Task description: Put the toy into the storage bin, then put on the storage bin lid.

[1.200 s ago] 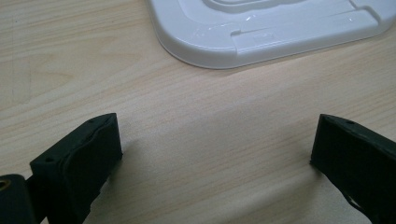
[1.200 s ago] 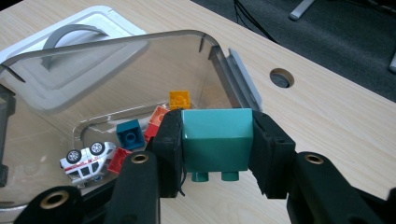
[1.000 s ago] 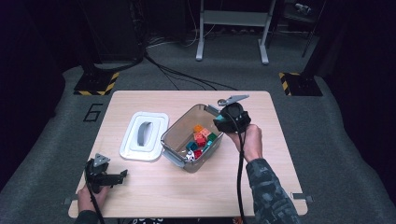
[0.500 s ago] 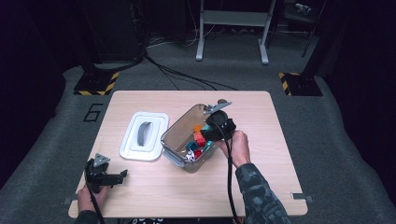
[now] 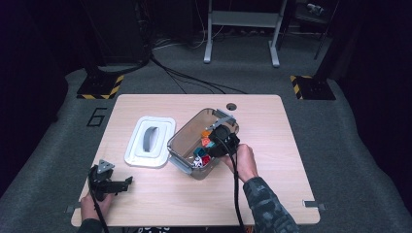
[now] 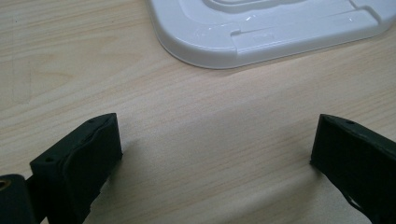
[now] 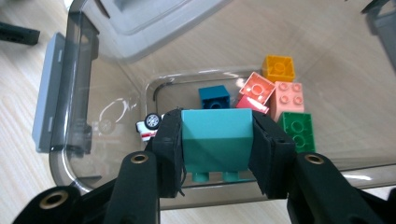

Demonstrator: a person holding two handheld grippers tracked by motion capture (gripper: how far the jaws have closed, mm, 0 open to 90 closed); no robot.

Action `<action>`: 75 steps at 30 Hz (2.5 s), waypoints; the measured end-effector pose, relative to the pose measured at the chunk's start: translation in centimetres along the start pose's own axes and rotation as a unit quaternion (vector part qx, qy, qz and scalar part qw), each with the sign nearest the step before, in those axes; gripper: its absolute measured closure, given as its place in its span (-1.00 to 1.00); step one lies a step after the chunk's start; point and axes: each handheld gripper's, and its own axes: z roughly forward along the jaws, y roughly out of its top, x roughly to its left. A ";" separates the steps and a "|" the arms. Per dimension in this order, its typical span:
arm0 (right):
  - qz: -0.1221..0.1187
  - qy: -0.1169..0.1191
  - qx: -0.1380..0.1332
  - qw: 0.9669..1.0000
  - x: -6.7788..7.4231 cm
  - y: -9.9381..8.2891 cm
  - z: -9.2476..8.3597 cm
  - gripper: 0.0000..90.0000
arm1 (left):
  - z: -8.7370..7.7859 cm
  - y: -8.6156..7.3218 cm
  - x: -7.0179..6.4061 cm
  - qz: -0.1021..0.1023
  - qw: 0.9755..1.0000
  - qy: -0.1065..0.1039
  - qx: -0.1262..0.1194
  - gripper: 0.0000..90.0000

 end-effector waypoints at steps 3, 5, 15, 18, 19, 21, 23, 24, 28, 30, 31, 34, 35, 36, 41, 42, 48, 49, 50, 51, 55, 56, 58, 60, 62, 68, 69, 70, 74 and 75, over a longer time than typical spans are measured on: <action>0.001 0.004 0.001 1.000 0.1 -0.1 0.0 0.30 | 0.0 0.0 0.0 0.000 1.000 0.000 0.000 -0.96; -0.004 0.006 0.004 1.000 0.2 -0.1 0.1 0.30 | 0.0 0.0 0.0 0.000 1.000 0.000 -0.001 -0.96; -0.001 0.009 -0.002 1.000 0.4 -0.1 0.1 -0.17 | 0.0 0.0 0.0 0.000 1.000 0.001 -0.001 -0.96; 0.011 0.006 -0.028 1.000 0.0 -0.4 -0.9 -0.45 | 0.0 0.0 0.0 0.001 1.000 0.001 0.000 -0.96; 0.011 0.006 -0.028 1.000 0.0 -0.4 -0.9 -0.45 | 0.0 0.0 0.0 0.001 1.000 0.001 0.000 -0.96; 0.016 0.001 -0.040 0.999 -0.3 -0.7 -1.3 -0.58 | 0.0 0.0 0.0 0.000 1.000 0.000 0.000 -0.96; 0.025 -0.003 -0.050 0.998 -0.7 -1.0 -1.8 -0.67 | 0.0 0.0 0.0 0.000 1.000 0.000 0.000 -0.96; 0.031 -0.013 -0.064 0.997 -0.9 -1.3 -2.2 -0.68 | 0.0 0.0 0.0 0.000 1.000 0.000 0.000 -0.96; 0.053 -0.024 -0.085 0.995 -1.8 -2.7 -3.1 -0.81 | 0.0 0.0 0.0 0.000 1.000 0.000 0.000 -0.96; 0.061 -0.028 -0.089 0.994 -2.3 -3.6 -3.2 -0.83 | 0.0 0.0 0.0 0.000 1.000 0.000 0.000 -0.96; 0.063 -0.030 -0.090 0.993 -2.5 -3.9 -3.3 -0.85 | 0.0 0.0 0.0 0.000 1.000 0.000 0.000 -0.96; 0.076 -0.037 -0.090 0.992 -3.3 -5.4 -3.3 -0.88 | 0.0 0.0 0.0 0.000 1.000 0.000 0.000 -0.96; 0.084 -0.040 -0.087 0.992 -3.5 -5.9 -3.3 -0.89 | 0.0 0.0 0.0 0.000 1.000 0.000 0.000 -0.96; 0.086 -0.043 -0.087 0.992 -3.7 -6.2 -3.3 -0.90 | 0.0 0.0 0.0 0.000 1.000 0.000 0.000 -0.96; 0.110 -0.060 -0.081 0.989 -4.8 -9.3 -2.8 -0.93 | 0.0 0.0 0.0 0.000 1.000 0.000 0.000 -0.96; 0.115 -0.062 -0.081 0.988 -4.9 -9.7 -2.7 -0.94 | 0.0 0.0 0.0 0.000 1.000 0.000 0.000 -0.96; 0.142 -0.080 -0.066 0.984 -6.0 -13.1 -2.0 -0.93 | 0.0 0.0 0.0 0.000 1.000 0.000 0.000 -0.96; 0.142 -0.084 -0.066 0.984 -6.1 -13.5 -1.9 -0.93 | 0.0 0.0 0.0 0.000 1.000 0.000 0.000 -0.96; 0.152 -0.084 -0.066 0.983 -6.2 -14.0 -1.9 -0.92 | 0.0 0.0 0.0 0.000 1.000 0.001 0.000 -0.96; 0.154 -0.089 -0.066 0.982 -6.3 -14.2 -1.9 -0.92 | 0.0 0.0 0.0 0.000 1.000 0.000 -0.001 -0.96; 0.168 -0.101 -0.059 0.979 -6.6 -15.4 -1.6 -0.92 | 0.1 0.1 0.0 0.000 1.000 0.000 0.000 -0.96; 0.168 -0.103 -0.058 0.979 -6.8 -15.8 -1.4 -0.91 | 0.1 0.1 0.0 0.001 1.000 0.000 0.001 -0.96; 0.176 -0.108 -0.052 0.977 -6.8 -16.2 -1.2 -0.91 | 0.0 0.1 0.0 0.001 1.000 -0.001 0.002 -0.96; 0.181 -0.107 -0.047 0.976 -6.7 -16.5 -1.0 -0.91 | 0.0 0.1 0.1 0.001 1.000 -0.001 0.002 -0.96; 0.182 -0.107 -0.044 0.976 -6.6 -16.8 -0.9 -0.90 | 0.0 0.1 0.1 0.001 1.000 0.000 0.001 -0.96; 0.191 -0.113 -0.053 0.974 -6.7 -17.8 -0.5 -0.91 | 0.0 0.0 0.0 0.003 1.000 0.000 -0.001 -0.96; 0.191 -0.116 -0.050 0.973 -6.7 -18.1 -0.3 -0.91 | 0.0 0.1 0.0 0.003 1.000 -0.001 -0.001 -0.96; 0.191 -0.117 -0.048 0.973 -6.7 -18.4 -0.1 -0.91 | 0.1 0.1 0.0 0.002 1.000 -0.003 -0.001 -0.96; 0.198 -0.127 -0.049 0.971 -6.6 -19.9 0.8 -0.98 | 0.2 0.2 0.0 0.006 1.000 -0.006 -0.001 -0.98; 0.201 -0.128 -0.048 0.970 -6.6 -20.1 1.0 -1.00 | 0.4 0.3 0.1 0.012 1.000 -0.014 -0.001 -1.00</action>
